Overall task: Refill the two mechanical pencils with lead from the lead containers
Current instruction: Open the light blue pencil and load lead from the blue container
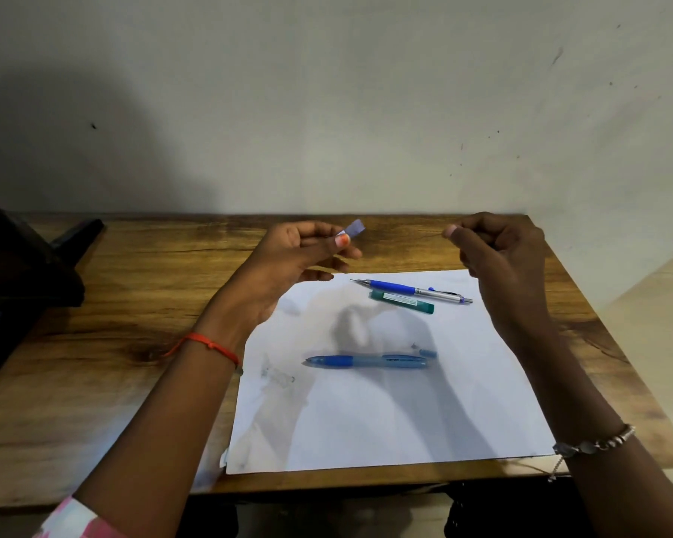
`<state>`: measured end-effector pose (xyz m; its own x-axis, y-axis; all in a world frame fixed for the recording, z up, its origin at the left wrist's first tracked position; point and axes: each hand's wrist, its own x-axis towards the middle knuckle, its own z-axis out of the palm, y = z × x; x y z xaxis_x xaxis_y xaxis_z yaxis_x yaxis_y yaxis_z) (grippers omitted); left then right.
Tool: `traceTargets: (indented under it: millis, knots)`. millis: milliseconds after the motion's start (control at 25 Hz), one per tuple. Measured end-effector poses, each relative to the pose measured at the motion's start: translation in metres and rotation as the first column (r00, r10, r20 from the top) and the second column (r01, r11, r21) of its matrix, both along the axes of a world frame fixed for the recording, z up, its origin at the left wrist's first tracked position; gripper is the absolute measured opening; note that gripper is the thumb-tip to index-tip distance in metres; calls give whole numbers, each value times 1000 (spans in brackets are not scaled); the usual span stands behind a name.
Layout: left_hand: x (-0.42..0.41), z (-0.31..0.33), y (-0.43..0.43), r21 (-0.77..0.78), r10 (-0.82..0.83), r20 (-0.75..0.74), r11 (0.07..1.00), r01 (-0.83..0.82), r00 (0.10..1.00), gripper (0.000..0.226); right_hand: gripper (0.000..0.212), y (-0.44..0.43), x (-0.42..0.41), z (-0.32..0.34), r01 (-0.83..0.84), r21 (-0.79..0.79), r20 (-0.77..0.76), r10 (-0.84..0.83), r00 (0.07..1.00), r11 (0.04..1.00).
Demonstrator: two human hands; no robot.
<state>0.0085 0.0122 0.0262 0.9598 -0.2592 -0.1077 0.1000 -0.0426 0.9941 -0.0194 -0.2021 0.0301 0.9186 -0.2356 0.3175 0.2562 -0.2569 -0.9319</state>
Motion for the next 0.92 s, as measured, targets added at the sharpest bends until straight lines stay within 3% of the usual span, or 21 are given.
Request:
traceTargets:
  millis: [200, 600, 680, 760, 840, 920]
  knots:
    - [-5, 0, -10, -75, -83, -82, 994, 77, 993, 16, 15, 9, -2, -1, -63, -91, -55, 58, 997, 994]
    - [-6, 0, -13, 39, -80, -92, 996, 83, 993, 8, 11, 18, -4, 1, -107, -195, -78, 93, 993, 975]
    - [-6, 0, -12, 36, -69, -94, 997, 73, 993, 7, 14, 18, -3, 1, -121, -96, -127, 109, 986, 988]
    - [-5, 0, -11, 41, -45, -92, 998, 49, 995, 6, 21, 15, 1, 0, -151, 147, -228, 183, 956, 977]
    - [-4, -2, -9, 66, -5, -88, 998, 11, 996, 6, 30, 11, 4, -2, -185, 358, -300, 300, 905, 915]
    - [-3, -3, -8, 86, 29, -84, 996, -22, 996, 6, 30, 8, 5, -3, -215, 449, -304, 375, 876, 867]
